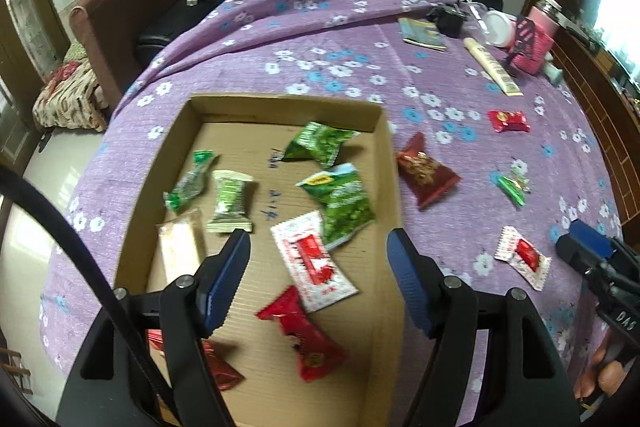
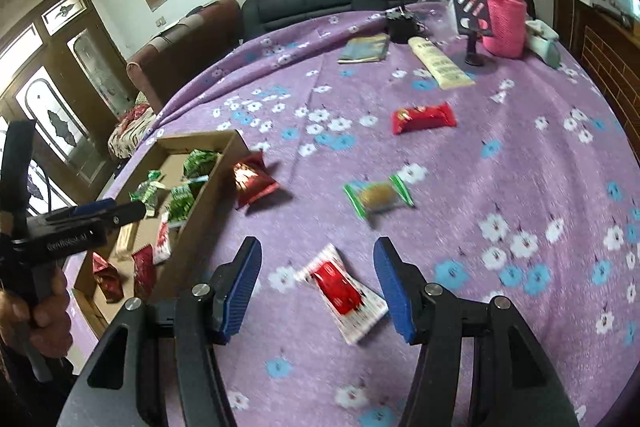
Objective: Organize snacks
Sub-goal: 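Move both open tools back toward the loose snacks on the bedspread, then grasp the red-gold candy with the left tool while the right tool grasps a clear round candy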
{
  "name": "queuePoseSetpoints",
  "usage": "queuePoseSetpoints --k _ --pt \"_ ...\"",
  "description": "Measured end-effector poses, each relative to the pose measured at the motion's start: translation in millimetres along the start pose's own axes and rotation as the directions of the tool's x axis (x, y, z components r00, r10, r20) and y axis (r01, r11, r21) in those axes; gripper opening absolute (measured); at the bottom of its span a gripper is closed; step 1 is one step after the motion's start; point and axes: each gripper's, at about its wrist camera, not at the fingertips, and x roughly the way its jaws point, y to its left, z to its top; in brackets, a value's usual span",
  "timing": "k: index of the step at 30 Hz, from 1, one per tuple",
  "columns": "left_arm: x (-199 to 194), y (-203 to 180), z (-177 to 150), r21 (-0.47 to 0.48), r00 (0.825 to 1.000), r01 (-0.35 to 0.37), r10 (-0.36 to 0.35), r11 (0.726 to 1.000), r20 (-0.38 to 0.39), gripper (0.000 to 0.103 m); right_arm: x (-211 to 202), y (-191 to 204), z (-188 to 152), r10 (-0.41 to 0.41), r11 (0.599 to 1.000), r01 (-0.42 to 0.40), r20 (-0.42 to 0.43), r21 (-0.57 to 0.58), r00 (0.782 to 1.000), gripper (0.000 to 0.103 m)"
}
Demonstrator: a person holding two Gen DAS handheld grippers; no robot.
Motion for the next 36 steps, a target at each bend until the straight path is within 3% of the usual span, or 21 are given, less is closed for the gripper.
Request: queuePoseSetpoints --k 18,26,36 --pt "-1 -54 1 0.073 0.997 0.077 -0.075 0.994 -0.021 0.072 -7 -19 -12 0.012 0.999 -0.012 0.004 0.038 1.0 0.058" --pt "32 -97 -4 0.105 0.981 0.163 -0.15 0.981 -0.122 0.072 -8 -18 -9 0.023 0.999 -0.024 0.01 0.034 1.0 0.058" --pt "71 -95 0 0.047 0.977 0.132 -0.122 0.99 -0.176 0.071 15 -29 11 0.005 1.0 -0.006 0.011 0.016 1.0 0.058"
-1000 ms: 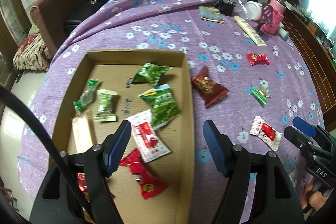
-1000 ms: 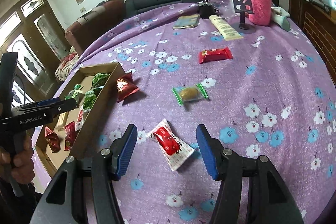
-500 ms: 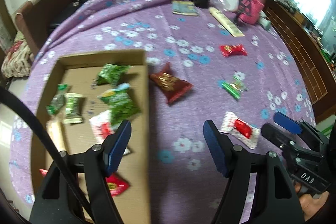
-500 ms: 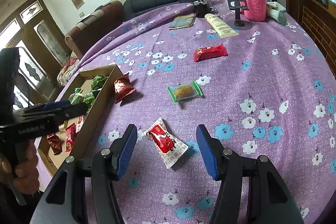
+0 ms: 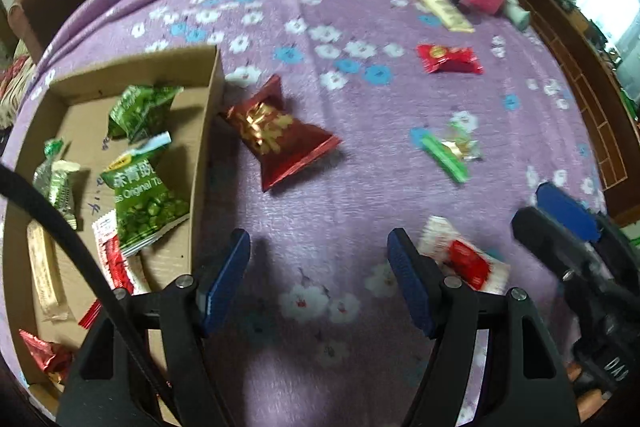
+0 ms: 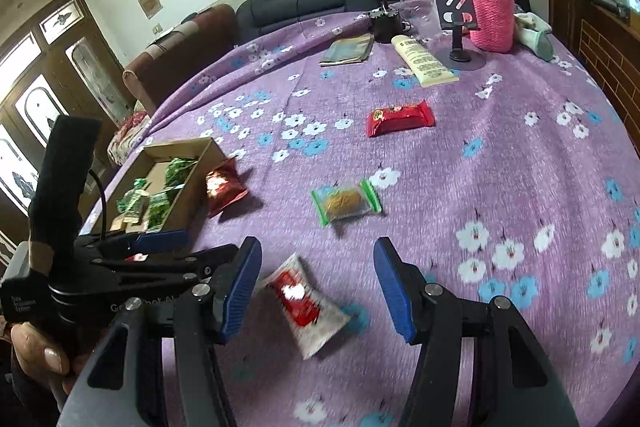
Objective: Organize snacks
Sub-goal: 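Grasp the red-gold candy with the left tool while the right tool grasps a clear round candy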
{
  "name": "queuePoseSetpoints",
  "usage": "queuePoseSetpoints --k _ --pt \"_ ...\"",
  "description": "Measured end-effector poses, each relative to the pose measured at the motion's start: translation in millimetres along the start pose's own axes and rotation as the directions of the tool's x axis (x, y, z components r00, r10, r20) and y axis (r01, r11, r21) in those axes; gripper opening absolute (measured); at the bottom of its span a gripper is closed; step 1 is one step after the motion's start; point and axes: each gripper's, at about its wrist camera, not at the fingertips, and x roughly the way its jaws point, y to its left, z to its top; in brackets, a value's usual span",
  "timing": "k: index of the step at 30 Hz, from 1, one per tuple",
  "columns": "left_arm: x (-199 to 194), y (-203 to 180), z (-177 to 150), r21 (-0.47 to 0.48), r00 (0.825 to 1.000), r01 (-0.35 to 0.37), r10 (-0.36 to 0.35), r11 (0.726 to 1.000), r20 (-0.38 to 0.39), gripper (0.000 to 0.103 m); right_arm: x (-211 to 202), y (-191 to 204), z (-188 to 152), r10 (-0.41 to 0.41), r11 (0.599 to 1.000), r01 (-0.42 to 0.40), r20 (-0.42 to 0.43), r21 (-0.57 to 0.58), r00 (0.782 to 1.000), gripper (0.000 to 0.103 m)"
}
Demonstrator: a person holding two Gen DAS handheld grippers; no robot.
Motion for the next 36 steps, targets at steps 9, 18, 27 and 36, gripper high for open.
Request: queuePoseSetpoints --k 9,18,27,36 --pt "7 8 8 0.026 0.996 -0.079 0.078 0.997 0.034 0.071 39 -3 17 -0.022 0.999 0.019 -0.06 -0.038 0.998 0.059" --pt "16 32 33 -0.028 0.998 -0.066 0.066 0.997 0.003 0.071 54 -1 21 -0.03 0.997 0.024 -0.073 -0.07 0.997 0.058" --pt "29 22 54 -0.063 0.999 -0.052 0.051 0.997 -0.014 0.075 69 -4 26 -0.058 0.995 0.051 -0.089 -0.084 0.994 0.059" --pt "31 17 58 -0.022 0.993 -0.103 0.104 0.994 0.05 0.025 66 -5 23 -0.124 0.987 0.115 -0.076 -0.114 0.989 0.03"
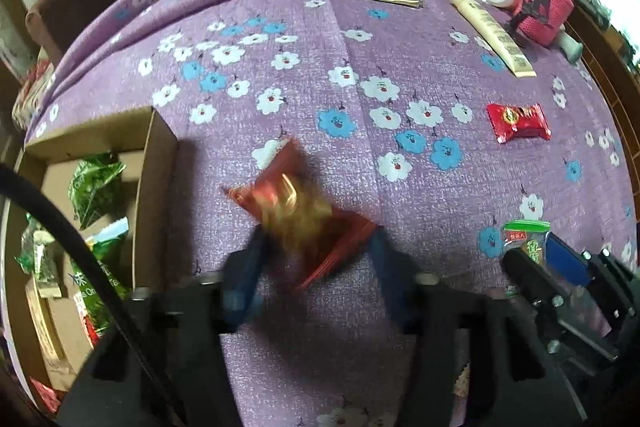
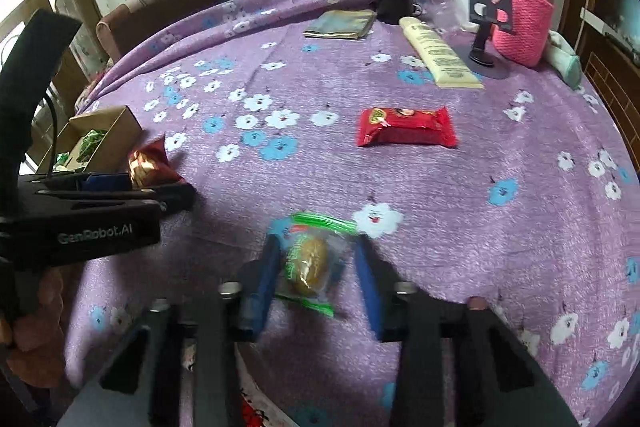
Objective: Organize snacks
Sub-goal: 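Grasp the red-gold candy with the left tool while the right tool grasps a clear round candy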
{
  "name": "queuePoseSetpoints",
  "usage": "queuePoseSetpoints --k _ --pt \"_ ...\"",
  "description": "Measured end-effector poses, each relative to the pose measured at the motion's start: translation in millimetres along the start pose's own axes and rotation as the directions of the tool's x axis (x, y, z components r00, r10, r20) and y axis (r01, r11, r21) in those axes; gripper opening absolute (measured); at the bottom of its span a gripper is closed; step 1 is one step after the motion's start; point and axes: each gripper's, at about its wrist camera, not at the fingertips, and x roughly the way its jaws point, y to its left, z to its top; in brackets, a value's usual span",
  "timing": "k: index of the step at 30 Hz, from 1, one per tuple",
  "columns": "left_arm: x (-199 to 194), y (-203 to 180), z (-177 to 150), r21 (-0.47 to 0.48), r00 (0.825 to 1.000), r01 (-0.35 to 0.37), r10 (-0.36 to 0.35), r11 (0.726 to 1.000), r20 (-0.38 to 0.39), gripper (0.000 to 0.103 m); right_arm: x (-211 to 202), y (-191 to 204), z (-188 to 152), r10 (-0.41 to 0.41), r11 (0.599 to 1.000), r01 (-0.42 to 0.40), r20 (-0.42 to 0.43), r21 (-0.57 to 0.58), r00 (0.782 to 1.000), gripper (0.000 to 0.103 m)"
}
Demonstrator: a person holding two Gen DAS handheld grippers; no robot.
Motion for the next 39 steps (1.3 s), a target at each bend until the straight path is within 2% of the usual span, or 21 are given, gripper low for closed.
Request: queuePoseSetpoints --k 1,4,13,17,18,20,21,22,24,29,31,35,39 --pt "-1 0 -1 0.007 1.0 0.018 -0.018 1.0 0.002 0.01 -1 -1 -1 0.0 1.0 0.0 0.003 0.004 1.0 0.03" --pt "-3 -3 -5 0.031 0.999 0.032 -0.032 0.999 0.002 0.006 -8 0 -3 0.002 1.0 -0.002 0.02 0.01 1.0 0.026" --pt "-26 1 -27 0.041 0.993 0.109 -0.11 0.993 0.034 0.004 -42 -9 -16 0.051 0.995 -0.057 0.086 0.076 0.995 0.023" --pt "-24 10 -20 -0.012 0.99 0.144 -0.144 0.989 -0.001 0.007 -46 -10 -17 0.053 0.994 -0.061 0.093 0.086 0.994 0.023" --pt "-22 10 -17 -0.018 0.991 0.134 -0.134 0.991 -0.004 0.013 -46 -9 -17 0.055 0.994 -0.064 0.095 0.087 0.994 0.023" --pt "-21 8 -12 -0.002 0.995 0.103 -0.103 0.995 0.0 0.035 -47 -9 -18 0.067 0.993 -0.075 0.094 0.089 0.993 0.023" --pt "-19 5 -8 0.018 0.997 0.075 -0.075 0.997 0.001 0.06 -47 -8 -19 0.077 0.992 -0.085 0.093 0.092 0.993 0.023" --pt "-17 2 -5 0.035 0.999 0.047 -0.047 0.998 0.007 0.075 -47 -8 -19 0.084 0.991 -0.093 0.094 0.094 0.992 0.023" --pt "-14 -6 0 0.075 0.999 -0.017 0.014 0.997 0.037 0.075 -46 -6 -20 0.094 0.99 -0.102 0.093 0.094 0.991 0.023" --pt "8 -15 10 0.118 0.996 -0.086 0.083 0.989 0.031 0.072 -39 -6 -21 0.107 0.989 -0.115 0.081 0.098 0.991 0.023" --pt "8 -13 15 0.102 0.997 -0.065 0.06 0.993 0.049 0.062 -38 -6 -21 0.111 0.988 -0.118 0.077 0.1 0.991 0.023" --pt "10 -13 22 0.098 0.998 -0.049 0.044 0.994 0.047 0.057 -38 -6 -22 0.114 0.988 -0.121 0.076 0.1 0.991 0.023" --pt "8 -10 22 0.089 0.998 -0.026 0.021 0.996 0.056 0.042 -40 -5 -22 0.108 0.989 -0.115 0.08 0.097 0.991 0.023"
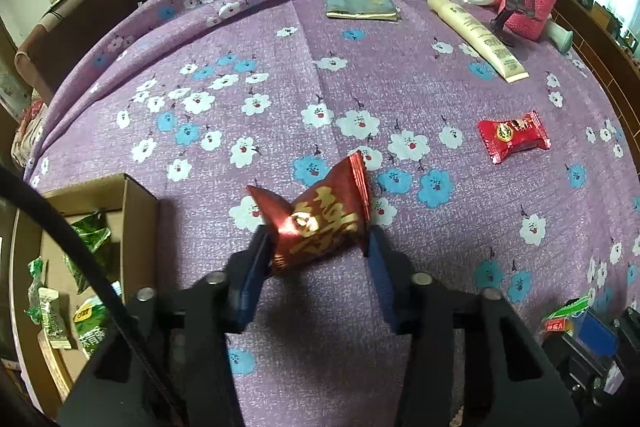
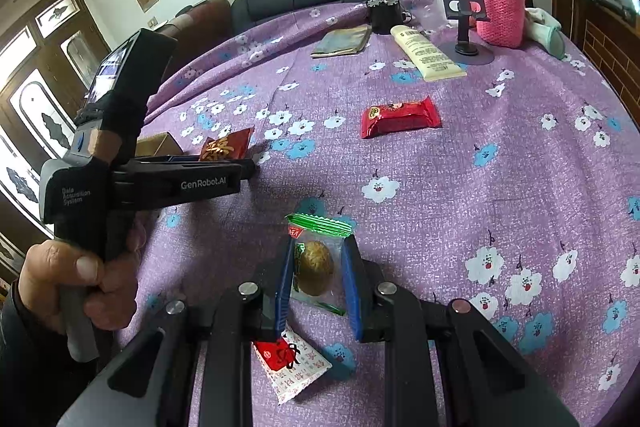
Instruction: Organize snacks
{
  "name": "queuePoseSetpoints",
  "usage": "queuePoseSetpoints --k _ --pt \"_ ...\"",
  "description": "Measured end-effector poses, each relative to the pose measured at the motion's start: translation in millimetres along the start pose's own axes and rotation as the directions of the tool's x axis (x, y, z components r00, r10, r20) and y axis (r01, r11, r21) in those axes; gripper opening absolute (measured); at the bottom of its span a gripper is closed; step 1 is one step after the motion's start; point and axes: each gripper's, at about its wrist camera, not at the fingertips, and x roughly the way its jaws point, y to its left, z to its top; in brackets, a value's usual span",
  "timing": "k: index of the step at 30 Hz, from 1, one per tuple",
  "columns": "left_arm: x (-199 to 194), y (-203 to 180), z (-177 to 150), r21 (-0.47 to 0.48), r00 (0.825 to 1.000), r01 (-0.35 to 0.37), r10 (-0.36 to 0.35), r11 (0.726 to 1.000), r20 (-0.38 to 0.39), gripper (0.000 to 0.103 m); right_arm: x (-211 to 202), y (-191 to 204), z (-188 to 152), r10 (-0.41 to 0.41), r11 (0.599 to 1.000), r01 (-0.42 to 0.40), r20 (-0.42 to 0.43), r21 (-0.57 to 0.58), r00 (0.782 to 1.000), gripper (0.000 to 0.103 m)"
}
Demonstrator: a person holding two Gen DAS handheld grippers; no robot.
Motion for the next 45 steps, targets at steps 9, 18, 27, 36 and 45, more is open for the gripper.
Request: queuePoseSetpoints --k 9,18,27,36,45 --pt "-35 4 -20 -0.009 0.995 0.087 -0.086 0.996 0.047 0.037 -14 6 -8 0.009 1.0 -0.009 0.02 0.001 1.0 0.023" --pt "-92 15 -58 -0.02 0.99 0.073 -0.07 0.997 0.122 0.037 -34 18 -15 0.034 0.999 -0.035 0.058 0.007 0.998 0.023" --pt "-124 38 -86 -0.061 0.985 -0.001 0.012 0.998 0.17 0.037 -47 48 -13 0.057 0.998 -0.054 0.085 -0.037 0.995 0.023" --pt "-132 46 -101 -0.072 0.985 0.007 0.005 0.997 0.17 0.037 -48 67 -13 0.071 0.996 -0.065 0.085 -0.065 0.994 0.023" --pt "-143 54 -112 -0.085 0.982 0.007 0.009 0.996 0.188 0.037 -55 84 -12 0.087 0.993 -0.078 0.094 -0.092 0.992 0.023"
